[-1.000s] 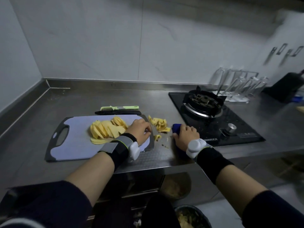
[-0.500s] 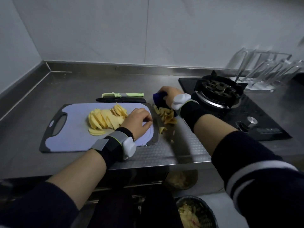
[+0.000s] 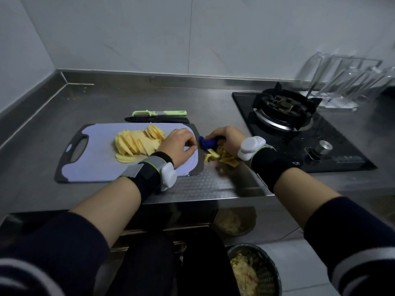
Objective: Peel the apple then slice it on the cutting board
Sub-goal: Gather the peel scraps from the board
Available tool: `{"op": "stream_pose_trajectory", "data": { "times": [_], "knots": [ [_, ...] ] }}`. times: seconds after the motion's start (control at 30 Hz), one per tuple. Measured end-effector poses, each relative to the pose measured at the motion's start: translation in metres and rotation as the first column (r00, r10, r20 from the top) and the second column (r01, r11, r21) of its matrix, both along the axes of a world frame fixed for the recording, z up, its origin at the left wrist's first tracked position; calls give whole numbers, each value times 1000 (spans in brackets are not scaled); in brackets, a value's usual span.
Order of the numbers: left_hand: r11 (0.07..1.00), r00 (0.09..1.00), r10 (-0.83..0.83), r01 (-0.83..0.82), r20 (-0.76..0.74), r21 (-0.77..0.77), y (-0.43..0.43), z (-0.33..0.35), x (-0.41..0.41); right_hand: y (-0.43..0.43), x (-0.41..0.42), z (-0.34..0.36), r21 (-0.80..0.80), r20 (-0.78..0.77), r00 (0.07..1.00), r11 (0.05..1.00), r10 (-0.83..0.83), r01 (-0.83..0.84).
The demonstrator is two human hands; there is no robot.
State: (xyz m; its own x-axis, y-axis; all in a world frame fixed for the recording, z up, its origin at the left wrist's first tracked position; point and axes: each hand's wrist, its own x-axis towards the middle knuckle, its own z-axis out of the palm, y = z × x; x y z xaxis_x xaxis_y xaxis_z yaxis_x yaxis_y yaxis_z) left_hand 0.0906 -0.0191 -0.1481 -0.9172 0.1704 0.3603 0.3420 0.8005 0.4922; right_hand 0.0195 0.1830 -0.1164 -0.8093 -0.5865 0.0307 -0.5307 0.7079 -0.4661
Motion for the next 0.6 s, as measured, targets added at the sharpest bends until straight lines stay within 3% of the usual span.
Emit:
{"op": "stream_pose_trajectory", "data": {
  "times": [0.1,0.3,0.47,0.6],
  "knots": [
    [1000,1000,-2,2,-4,-15,1,1,-1,9,4,1,-13,26,1000,1000,-16,17],
    [1000,1000,-12,11,-22,-23,2,-1,-2,22,-5,32,-303,-59,943,906,-328,296],
    [1000,1000,-5,5,-16,3,-1,-3,-4,26,-25,19,130,-7,917,909,-399,396],
    [1000,1000,-5,4,-15,-3,2,-2,-5,29,-15,8,124,63,917,915,-394,385]
  ]
}}
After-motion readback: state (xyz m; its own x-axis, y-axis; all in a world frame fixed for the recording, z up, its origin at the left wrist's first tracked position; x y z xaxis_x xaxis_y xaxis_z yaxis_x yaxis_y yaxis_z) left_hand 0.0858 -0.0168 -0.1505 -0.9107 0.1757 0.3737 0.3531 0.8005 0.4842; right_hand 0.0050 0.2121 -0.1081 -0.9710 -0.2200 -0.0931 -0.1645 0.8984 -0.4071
